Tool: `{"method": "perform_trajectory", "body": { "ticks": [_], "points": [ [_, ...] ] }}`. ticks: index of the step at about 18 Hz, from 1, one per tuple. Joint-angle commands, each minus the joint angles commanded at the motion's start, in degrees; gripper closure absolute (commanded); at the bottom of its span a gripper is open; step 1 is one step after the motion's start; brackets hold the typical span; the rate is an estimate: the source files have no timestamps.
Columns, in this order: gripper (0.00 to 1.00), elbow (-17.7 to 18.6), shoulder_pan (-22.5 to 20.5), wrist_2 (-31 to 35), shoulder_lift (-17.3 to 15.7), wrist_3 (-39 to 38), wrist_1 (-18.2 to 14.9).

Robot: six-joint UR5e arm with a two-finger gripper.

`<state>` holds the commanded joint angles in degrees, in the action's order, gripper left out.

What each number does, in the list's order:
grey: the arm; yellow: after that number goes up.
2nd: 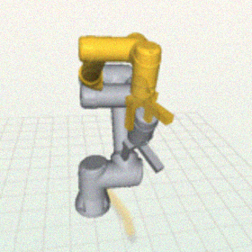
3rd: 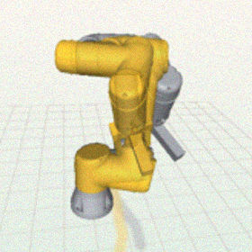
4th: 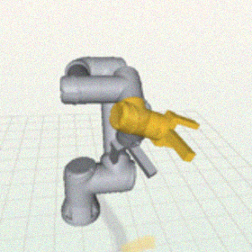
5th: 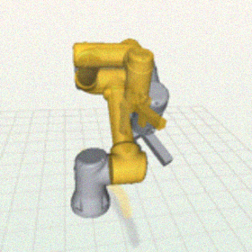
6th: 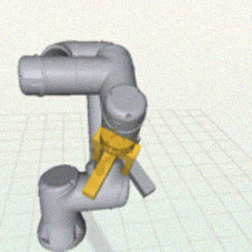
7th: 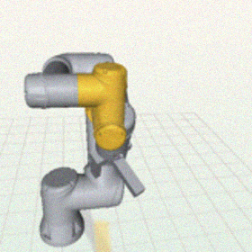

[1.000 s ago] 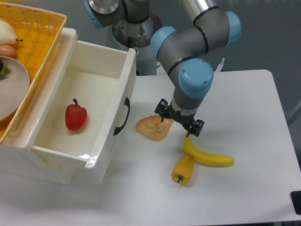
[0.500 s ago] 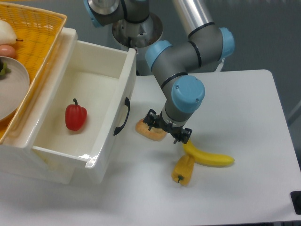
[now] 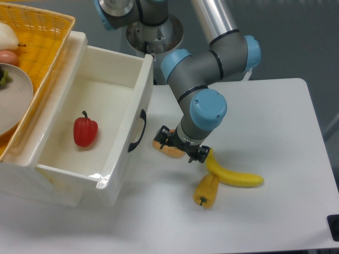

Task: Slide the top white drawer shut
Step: 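Move the gripper against the drawer front beside its black handle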

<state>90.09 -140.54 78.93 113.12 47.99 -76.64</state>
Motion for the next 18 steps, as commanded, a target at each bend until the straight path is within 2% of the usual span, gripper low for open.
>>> {"method": "perform_trajectory", "body": {
  "ticks": [18],
  "points": [
    [0.0, -0.2, 3.4, 0.0, -0.8, -2.7, 0.0]
  ]
}}
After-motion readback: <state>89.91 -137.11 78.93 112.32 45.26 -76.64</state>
